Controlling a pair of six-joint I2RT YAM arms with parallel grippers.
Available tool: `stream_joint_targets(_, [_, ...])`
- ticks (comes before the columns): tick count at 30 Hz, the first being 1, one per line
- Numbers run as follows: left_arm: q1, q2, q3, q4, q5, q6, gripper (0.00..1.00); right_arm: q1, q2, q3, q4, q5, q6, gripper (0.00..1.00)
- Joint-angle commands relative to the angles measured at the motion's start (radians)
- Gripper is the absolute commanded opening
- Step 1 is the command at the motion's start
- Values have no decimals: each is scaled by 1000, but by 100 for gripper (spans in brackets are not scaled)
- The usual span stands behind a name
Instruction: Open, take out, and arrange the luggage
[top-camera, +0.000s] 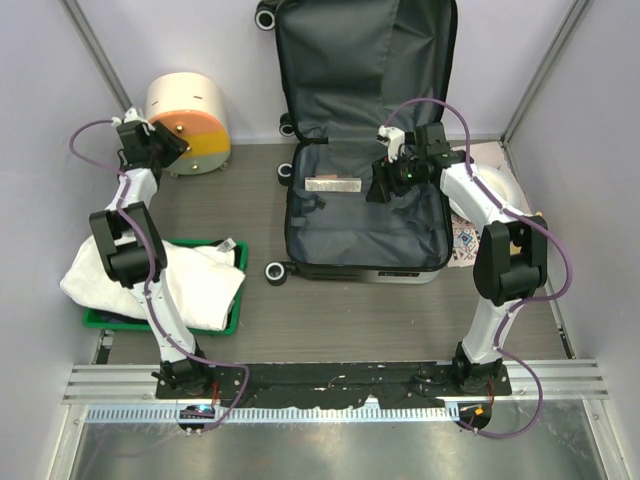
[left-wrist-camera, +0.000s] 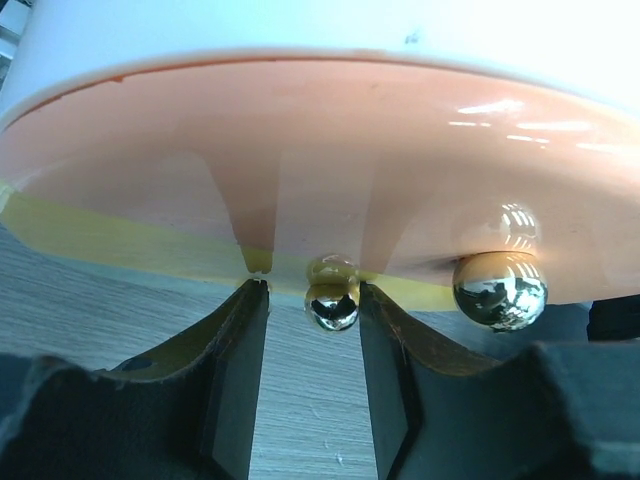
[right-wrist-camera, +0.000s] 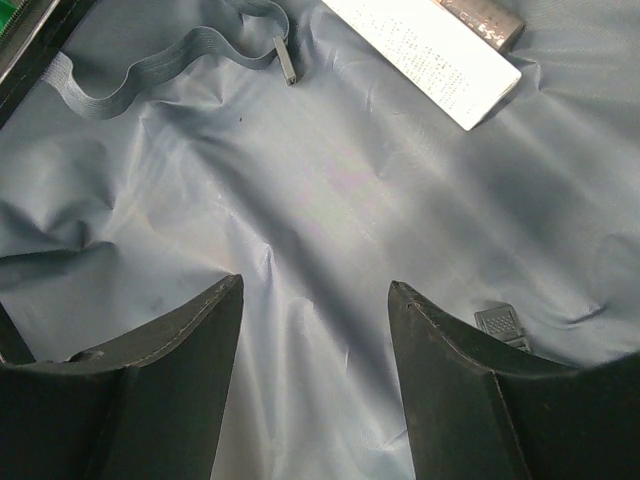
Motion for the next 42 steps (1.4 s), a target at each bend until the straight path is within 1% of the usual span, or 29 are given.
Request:
stream_joint_targets(1, [3, 0, 27, 26, 40, 20, 46, -4, -37, 28, 10, -5, 9, 65])
stream_joint_targets(7, [3, 17, 37, 33, 86, 31, 47, -4, -32, 27, 10, -10, 12, 65])
stream_joint_targets(13, [3, 32, 60, 23, 41, 20, 46, -4, -26, 35, 14, -12, 20, 65])
stream_joint_targets(16, [5, 44, 79, 23, 32, -3, 37, -4, -20, 41, 13, -10, 20, 65])
stream_joint_targets(17, [5, 43, 80, 25, 32, -6, 29, -4, -20, 44, 14, -8, 20, 65])
stream_joint_targets(19, [3, 32, 70, 28, 33, -9, 20, -4, -18, 47, 14, -7, 20, 65])
stream_joint_targets(20, [5, 23, 62, 29, 33, -9, 14, -4, -15, 47, 14, -8, 22, 66])
stream_joint_targets(24, [3, -49, -21, 43, 47, -15, 3, -4, -6, 58, 18, -15, 31, 65])
stream_joint_targets(25, [5, -70, -75, 49, 46, -29, 1, -4, -5, 61, 21, -15, 35, 65])
stream_joint_targets(26, [5, -116, -106, 59, 44, -37, 0, -4, -2, 64, 31, -15, 40, 65])
stream_joint_targets(28, [5, -155, -189, 82, 46, -51, 0, -4, 6, 68, 45, -16, 61, 65])
stream_joint_targets(31, [5, -221, -264, 80, 52, -58, 0, -4, 26, 91, 63, -25, 80, 66])
stream_joint_targets(36, [11, -307, -352, 66, 53, -63, 0, -4, 69, 151, 79, -28, 80, 66])
stream_joint_targets(39, [14, -328, -389, 59, 63, -65, 0, -4, 109, 194, 97, -24, 74, 66])
stream_joint_targets(40, [12, -338, -401, 60, 67, -65, 1, -3, 138, 208, 105, -22, 75, 66])
stream_joint_targets(41, [12, -339, -404, 57, 70, -63, 4, -3, 153, 237, 110, -19, 78, 66])
stream_joint_targets(42, [12, -342, -401, 53, 73, -60, 10, -3, 172, 254, 113, -15, 78, 66])
